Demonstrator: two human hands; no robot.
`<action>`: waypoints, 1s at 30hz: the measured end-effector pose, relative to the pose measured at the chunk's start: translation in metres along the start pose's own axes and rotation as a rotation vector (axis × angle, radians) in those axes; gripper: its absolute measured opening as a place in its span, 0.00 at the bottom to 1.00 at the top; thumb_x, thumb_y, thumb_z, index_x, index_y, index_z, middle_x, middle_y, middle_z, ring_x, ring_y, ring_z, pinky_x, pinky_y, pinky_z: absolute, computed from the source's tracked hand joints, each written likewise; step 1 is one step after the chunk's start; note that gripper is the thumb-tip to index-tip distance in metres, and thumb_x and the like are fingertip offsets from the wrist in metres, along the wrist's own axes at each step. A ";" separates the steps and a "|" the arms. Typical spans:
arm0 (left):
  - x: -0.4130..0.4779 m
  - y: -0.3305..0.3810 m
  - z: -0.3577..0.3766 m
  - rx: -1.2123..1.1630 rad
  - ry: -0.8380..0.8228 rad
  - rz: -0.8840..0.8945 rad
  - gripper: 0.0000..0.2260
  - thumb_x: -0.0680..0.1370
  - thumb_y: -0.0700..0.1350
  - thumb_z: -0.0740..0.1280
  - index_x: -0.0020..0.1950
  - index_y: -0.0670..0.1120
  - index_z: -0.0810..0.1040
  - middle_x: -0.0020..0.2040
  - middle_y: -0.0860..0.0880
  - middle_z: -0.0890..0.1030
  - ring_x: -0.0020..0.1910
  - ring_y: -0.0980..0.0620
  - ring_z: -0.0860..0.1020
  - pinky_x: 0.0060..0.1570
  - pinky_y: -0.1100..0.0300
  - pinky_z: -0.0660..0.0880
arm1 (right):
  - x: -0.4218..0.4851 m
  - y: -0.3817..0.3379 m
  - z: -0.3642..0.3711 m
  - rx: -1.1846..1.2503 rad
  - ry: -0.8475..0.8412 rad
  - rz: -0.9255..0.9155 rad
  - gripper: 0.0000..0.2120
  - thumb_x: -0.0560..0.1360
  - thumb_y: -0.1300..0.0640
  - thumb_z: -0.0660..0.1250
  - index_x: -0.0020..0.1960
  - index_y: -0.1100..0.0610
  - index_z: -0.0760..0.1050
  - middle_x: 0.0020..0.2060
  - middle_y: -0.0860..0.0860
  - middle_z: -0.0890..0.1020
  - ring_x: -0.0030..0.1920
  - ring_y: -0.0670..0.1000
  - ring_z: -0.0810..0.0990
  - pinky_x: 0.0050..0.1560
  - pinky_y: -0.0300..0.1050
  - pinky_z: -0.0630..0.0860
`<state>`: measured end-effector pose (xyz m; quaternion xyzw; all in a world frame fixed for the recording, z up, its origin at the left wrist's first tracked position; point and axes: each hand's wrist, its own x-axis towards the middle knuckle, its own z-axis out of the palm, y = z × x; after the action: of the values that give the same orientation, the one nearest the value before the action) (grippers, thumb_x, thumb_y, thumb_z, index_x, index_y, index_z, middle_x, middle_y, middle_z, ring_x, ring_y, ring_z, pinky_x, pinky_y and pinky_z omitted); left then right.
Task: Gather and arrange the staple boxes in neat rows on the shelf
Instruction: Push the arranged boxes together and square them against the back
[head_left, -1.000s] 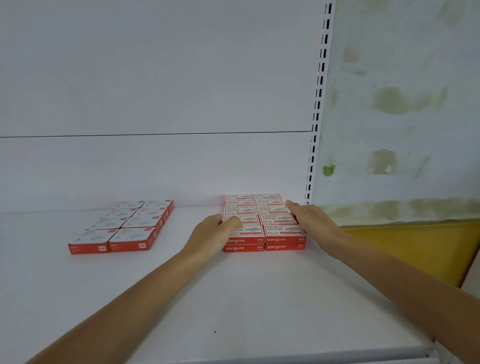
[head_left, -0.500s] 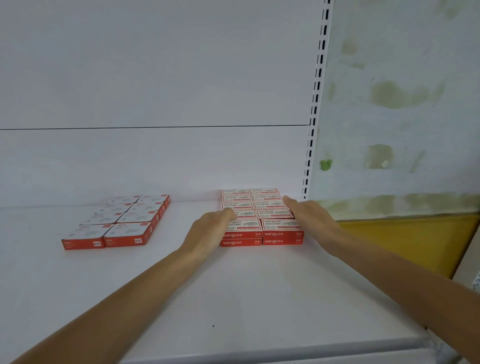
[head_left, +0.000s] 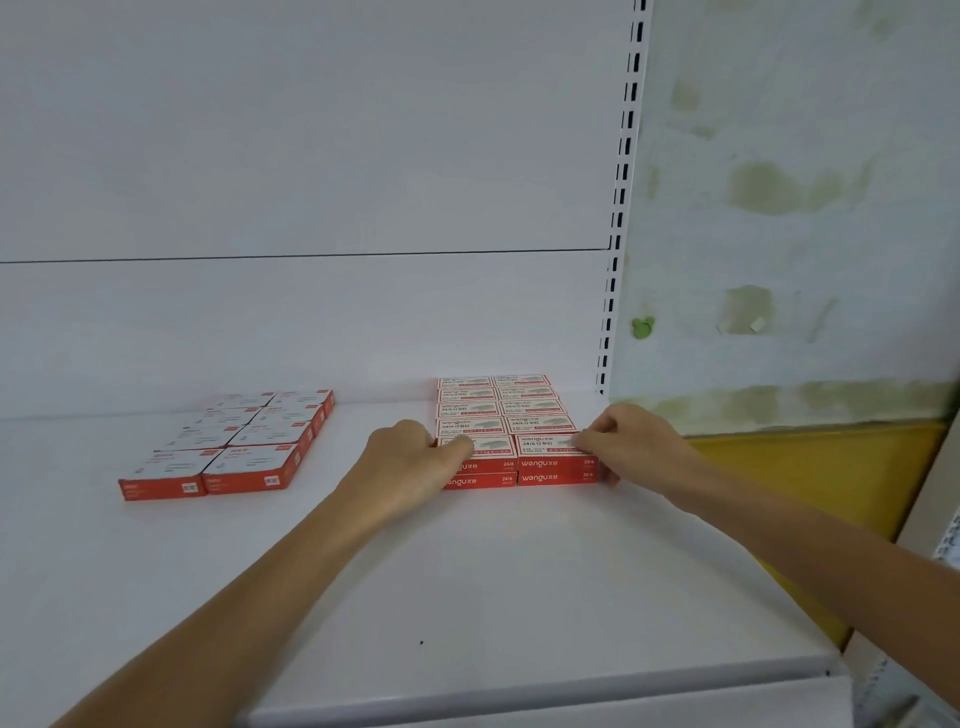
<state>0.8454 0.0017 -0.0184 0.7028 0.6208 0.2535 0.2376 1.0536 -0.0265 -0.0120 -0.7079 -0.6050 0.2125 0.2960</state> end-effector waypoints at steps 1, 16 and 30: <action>-0.002 0.001 0.001 0.019 0.005 0.007 0.19 0.74 0.53 0.61 0.28 0.45 0.62 0.26 0.50 0.67 0.27 0.52 0.67 0.27 0.61 0.59 | 0.001 -0.001 0.001 0.004 0.013 -0.010 0.12 0.76 0.54 0.63 0.36 0.59 0.72 0.39 0.59 0.83 0.33 0.50 0.76 0.39 0.43 0.72; -0.003 -0.001 0.003 0.139 0.120 0.127 0.18 0.74 0.50 0.65 0.58 0.39 0.73 0.48 0.46 0.81 0.52 0.45 0.78 0.43 0.58 0.71 | 0.001 -0.003 0.003 -0.066 0.058 -0.090 0.14 0.77 0.54 0.64 0.46 0.65 0.79 0.42 0.57 0.84 0.31 0.48 0.79 0.32 0.31 0.71; -0.003 -0.001 0.010 0.330 0.208 0.178 0.18 0.75 0.53 0.64 0.60 0.46 0.69 0.54 0.47 0.80 0.53 0.46 0.77 0.41 0.57 0.69 | -0.005 -0.017 0.013 -0.531 0.082 -0.176 0.15 0.80 0.60 0.53 0.34 0.58 0.61 0.33 0.52 0.68 0.35 0.52 0.70 0.31 0.40 0.65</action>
<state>0.8507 -0.0013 -0.0272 0.7541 0.6108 0.2396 0.0305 1.0317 -0.0273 -0.0108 -0.7135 -0.6862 -0.0086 0.1417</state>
